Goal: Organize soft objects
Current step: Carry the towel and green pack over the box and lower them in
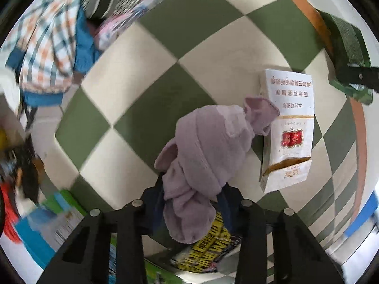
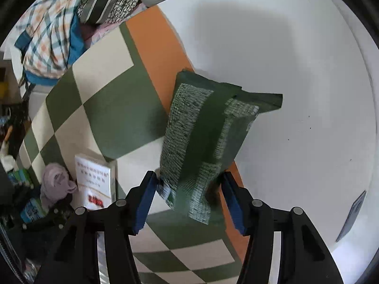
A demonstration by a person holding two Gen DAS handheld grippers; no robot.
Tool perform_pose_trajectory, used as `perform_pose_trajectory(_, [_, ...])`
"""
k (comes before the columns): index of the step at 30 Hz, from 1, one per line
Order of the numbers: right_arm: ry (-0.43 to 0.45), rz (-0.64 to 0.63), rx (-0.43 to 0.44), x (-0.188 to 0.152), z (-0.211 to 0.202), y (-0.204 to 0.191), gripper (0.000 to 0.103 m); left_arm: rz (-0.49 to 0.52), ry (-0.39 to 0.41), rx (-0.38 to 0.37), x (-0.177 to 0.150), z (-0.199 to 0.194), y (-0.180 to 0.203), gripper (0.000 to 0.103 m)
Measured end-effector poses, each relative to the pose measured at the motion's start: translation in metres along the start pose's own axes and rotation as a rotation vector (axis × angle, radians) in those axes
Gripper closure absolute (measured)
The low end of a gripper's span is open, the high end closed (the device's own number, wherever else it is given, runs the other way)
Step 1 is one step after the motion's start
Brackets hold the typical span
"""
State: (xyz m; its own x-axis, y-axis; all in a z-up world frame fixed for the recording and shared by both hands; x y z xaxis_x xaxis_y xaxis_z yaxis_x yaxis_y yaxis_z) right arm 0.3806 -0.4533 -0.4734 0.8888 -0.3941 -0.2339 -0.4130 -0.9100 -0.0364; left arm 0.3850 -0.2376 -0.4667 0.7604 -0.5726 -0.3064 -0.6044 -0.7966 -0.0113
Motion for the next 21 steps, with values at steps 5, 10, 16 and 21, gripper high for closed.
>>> perform_pose_trajectory(5, [-0.019, -0.076, -0.030, -0.011, 0.002, -0.008, 0.050, -0.137, -0.032, -0.095, -0.009, 0.005, -0.007, 0.066])
perform_pose_trajectory(10, [-0.059, -0.162, -0.056, -0.025, 0.009, -0.004, 0.049, -0.120, -0.017, -0.106, -0.011, 0.006, 0.000, 0.054])
perform_pose_trajectory(16, [0.014, -0.088, -0.019, -0.026, -0.006, 0.010, 0.038, -0.124, -0.013, -0.060, -0.013, 0.005, 0.009, 0.057])
perform_pose_trajectory(21, [-0.013, 0.001, 0.008, -0.019, 0.007, 0.028, 0.048, -0.179, 0.005, -0.101, -0.019, 0.000, 0.005, 0.076])
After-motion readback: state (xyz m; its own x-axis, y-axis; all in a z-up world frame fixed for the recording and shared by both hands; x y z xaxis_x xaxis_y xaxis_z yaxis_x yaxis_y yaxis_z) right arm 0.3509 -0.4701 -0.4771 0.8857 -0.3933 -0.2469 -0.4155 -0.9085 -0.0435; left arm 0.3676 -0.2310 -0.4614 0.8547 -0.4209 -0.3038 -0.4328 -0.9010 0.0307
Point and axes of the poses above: each gripper's, at about its wrist camera, not at the fingertips, and z roughly the way its jaws point, y to its right, x to its top, the point moved 1 cm from there along z, roughly the way its jaws point, and after that the axes turned 4 degrees about -y, right-handed, at the moved point
